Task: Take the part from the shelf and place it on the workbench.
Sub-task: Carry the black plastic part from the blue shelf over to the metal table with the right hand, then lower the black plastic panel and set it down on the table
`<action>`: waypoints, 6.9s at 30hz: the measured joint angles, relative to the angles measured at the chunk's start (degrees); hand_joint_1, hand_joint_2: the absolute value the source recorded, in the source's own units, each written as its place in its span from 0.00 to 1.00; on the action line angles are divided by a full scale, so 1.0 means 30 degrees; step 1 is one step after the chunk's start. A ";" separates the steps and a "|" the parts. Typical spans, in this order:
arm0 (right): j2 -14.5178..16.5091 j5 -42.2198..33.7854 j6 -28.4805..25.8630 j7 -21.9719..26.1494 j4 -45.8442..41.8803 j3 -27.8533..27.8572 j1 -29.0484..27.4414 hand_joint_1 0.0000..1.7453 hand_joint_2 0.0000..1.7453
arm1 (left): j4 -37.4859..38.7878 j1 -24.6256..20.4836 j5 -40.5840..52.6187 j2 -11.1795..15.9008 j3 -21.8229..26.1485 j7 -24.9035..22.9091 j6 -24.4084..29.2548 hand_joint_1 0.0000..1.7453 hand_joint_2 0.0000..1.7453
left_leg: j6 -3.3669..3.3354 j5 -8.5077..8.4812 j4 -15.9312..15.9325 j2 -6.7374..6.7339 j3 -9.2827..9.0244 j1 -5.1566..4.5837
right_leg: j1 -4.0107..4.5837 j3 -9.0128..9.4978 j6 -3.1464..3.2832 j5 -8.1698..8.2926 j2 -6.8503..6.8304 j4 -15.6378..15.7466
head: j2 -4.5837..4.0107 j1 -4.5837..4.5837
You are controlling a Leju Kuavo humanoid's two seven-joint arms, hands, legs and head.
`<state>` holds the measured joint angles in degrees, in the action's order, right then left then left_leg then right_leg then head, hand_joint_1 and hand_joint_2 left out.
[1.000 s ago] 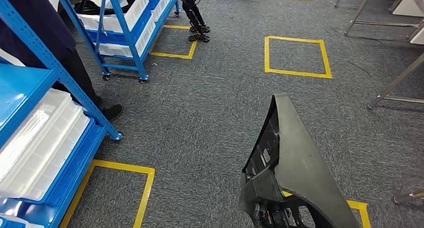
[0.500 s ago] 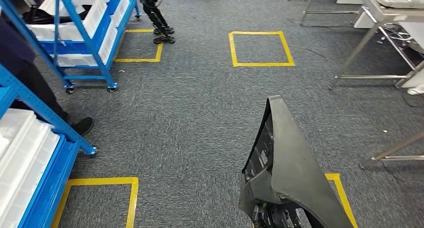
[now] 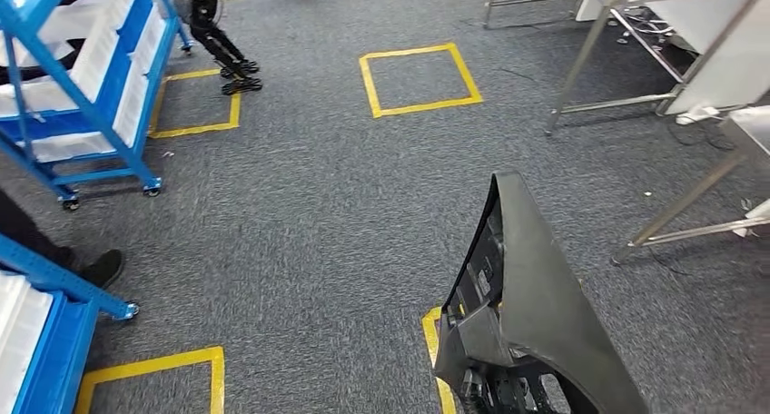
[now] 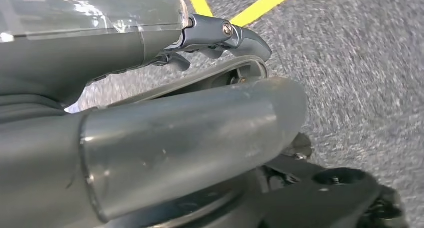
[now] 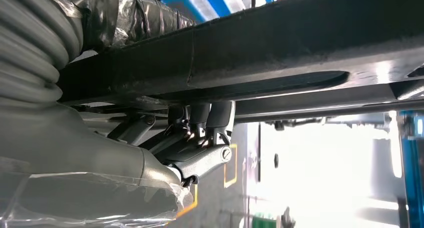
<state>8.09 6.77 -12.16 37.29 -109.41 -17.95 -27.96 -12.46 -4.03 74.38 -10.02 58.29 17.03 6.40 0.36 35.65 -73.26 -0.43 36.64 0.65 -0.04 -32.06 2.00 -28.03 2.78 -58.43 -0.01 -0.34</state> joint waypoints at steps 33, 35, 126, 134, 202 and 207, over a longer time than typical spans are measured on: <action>0.0523 -0.0326 0.1188 0.0104 -0.0417 0.0734 -0.0586 1.00 1.00 | 0.0002 0.0042 0.0284 -0.0237 -0.0233 -0.0049 0.0391 0.00 0.00 | 0.0074 -0.1459 0.2619 0.0567 -0.1166 0.0154 | -0.0236 0.0012 -0.0290 0.0064 0.0691 0.0008 | -0.0002 -0.0018; 0.0605 -0.0306 0.1261 0.0078 -0.0463 0.0796 -0.0602 1.00 1.00 | 0.0002 0.0041 0.0332 -0.0240 -0.0240 -0.0013 0.0424 0.00 0.00 | -0.0005 -0.2121 0.4516 0.1310 -0.1892 0.0211 | -0.0234 -0.0140 -0.0501 -0.0009 0.1159 -0.0208 | -0.0002 -0.0022; -0.1013 1.0832 -0.5990 -0.7247 -0.0139 0.3844 0.3112 1.00 1.00 | 0.0042 0.0288 0.1688 -0.0009 -0.0346 -0.0038 -0.0789 0.00 0.00 | -0.0378 -0.1868 0.3018 0.0059 0.0209 -0.0113 | 0.0074 0.1883 -0.0144 -0.1871 -0.0415 -0.0261 | 0.0004 -0.0071; -0.3247 1.5043 -0.5754 -0.9864 0.1195 0.7321 0.5746 1.00 1.00 | 0.0046 0.0212 0.2188 0.0073 -0.0778 -0.0169 -0.0953 0.00 0.00 | -0.1217 -0.2886 0.5412 0.0157 -0.1606 -0.0122 | -0.0090 0.0254 -0.1017 -0.1301 -0.0706 -0.3378 | -0.0002 -0.0071; -0.6998 2.0101 -0.3956 -1.2976 0.8415 0.8539 1.0465 1.00 1.00 | 0.0275 0.0092 0.2840 0.0128 -0.1559 -0.0641 -0.1550 0.00 0.00 | -0.0960 -0.2029 0.5618 0.0475 -0.3318 -0.0168 | -0.0483 -0.2477 -0.1514 -0.1225 -0.0926 -0.1915 | -0.0002 -0.0109; -0.6998 2.0081 -0.3960 -1.3025 0.8482 0.8495 1.0266 1.00 1.00 | 0.0286 -0.0053 0.2847 0.0156 -0.1586 -0.0632 -0.1479 0.00 0.00 | -0.0359 -0.1070 0.5188 0.0537 -0.3937 -0.0173 | -0.0259 -0.2355 -0.0754 0.1982 -0.0937 -0.0446 | 0.0000 -0.0091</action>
<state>-12.91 67.01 -24.04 -1.79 -83.96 7.54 2.84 -11.61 -4.19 82.93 -9.55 53.53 15.13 1.97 -0.72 32.44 -57.70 1.18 24.83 0.13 -0.82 -39.13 -0.26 -22.08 -0.03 -59.76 -0.01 -0.62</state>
